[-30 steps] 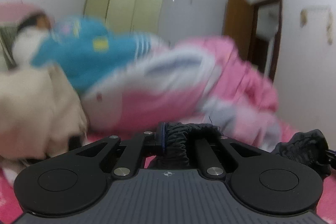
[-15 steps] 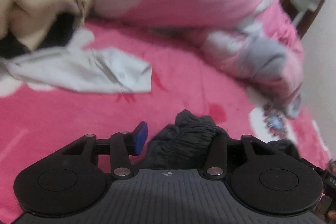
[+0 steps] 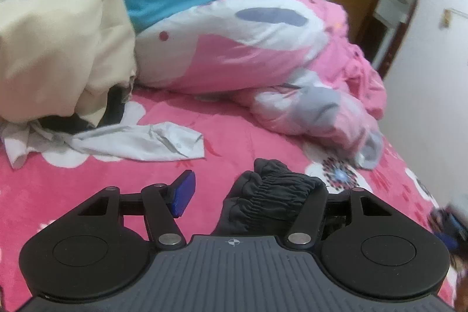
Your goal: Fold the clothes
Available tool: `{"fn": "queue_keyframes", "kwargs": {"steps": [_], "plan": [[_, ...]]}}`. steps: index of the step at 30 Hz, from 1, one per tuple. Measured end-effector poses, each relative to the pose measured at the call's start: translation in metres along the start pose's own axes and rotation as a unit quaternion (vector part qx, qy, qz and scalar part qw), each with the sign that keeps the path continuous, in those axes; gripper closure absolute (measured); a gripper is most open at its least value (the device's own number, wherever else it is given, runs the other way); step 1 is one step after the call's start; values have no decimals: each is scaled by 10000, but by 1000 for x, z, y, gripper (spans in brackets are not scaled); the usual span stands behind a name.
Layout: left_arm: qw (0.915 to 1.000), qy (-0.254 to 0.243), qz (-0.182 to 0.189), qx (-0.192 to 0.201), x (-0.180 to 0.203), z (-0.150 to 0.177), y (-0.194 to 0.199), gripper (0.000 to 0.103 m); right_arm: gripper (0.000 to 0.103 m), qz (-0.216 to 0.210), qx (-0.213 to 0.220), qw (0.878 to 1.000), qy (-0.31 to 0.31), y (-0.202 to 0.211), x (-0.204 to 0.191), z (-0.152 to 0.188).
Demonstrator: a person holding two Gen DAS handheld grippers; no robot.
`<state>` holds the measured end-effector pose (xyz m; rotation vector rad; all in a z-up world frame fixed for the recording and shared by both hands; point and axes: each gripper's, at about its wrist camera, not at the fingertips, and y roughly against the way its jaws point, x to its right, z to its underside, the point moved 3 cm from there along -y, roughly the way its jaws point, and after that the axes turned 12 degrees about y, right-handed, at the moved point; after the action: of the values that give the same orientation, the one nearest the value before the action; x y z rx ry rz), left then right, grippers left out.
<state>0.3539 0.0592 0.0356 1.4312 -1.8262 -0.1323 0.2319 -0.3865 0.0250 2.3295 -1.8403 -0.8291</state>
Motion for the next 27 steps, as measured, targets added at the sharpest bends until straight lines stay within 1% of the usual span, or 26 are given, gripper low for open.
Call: {"fn": "queue_keyframes", "kwargs": {"steps": [1, 2, 3, 4, 5, 6, 7, 9, 10, 11, 13, 14, 16, 18, 21, 24, 27], "plan": [[9987, 368, 64, -338, -6, -1, -16, 43, 19, -33, 8, 10000, -65, 7, -1, 5], [9949, 735, 129, -674, -12, -2, -31, 43, 19, -69, 6, 9999, -125, 15, -2, 10], [9886, 1102, 193, -1010, -17, -4, -47, 43, 19, -87, -2, 9998, -180, 22, -2, 15], [9747, 1674, 261, -1458, -26, -1, -63, 43, 19, -68, -33, 9997, -216, 29, -1, 21], [9610, 2059, 288, -1824, -29, 4, -77, 43, 19, -30, -84, 9997, -239, 36, 0, 27], [9445, 2435, 313, -2182, -33, 9, -90, 43, 19, 21, -139, 9996, -258, 42, 1, 33], [9448, 2359, 259, -2258, -28, 14, -94, 43, 19, 89, -196, 9994, -262, 47, 4, 38], [9626, 1653, 80, -2146, -9, 23, -91, 42, 19, 223, -313, 9990, -244, 56, 10, 47], [9695, 1281, -2, -2091, 0, 28, -88, 40, 19, 279, -368, 9986, -240, 60, 14, 50], [9745, 893, -69, -2055, 9, 33, -84, 40, 19, 318, -416, 9983, -240, 63, 18, 52], [9822, 290, -141, -1852, 19, 40, -68, 40, 19, 365, -493, 9978, -265, 67, 24, 57], [9859, -54, -157, -1663, 23, 42, -55, 40, 19, 374, -526, 9975, -291, 68, 26, 59], [9903, -419, -81, -1321, 25, 47, -26, 40, 19, 352, -560, 9972, -347, 70, 28, 63], [9923, -564, 141, -1091, 25, 53, 5, 40, 19, 269, -547, 9974, -372, 74, 27, 67], [9938, -650, 389, -808, 21, 66, 53, 40, 19, 164, -600, 9974, -368, 77, 23, 73], [9938, -655, 529, -720, 11, 95, 92, 40, 19, 116, -775, 9965, -294, 76, 19, 82], [9936, -626, 552, -762, 0, 134, 116, 40, 19, 155, -1098, 9937, -155, 69, 15, 92]]}}
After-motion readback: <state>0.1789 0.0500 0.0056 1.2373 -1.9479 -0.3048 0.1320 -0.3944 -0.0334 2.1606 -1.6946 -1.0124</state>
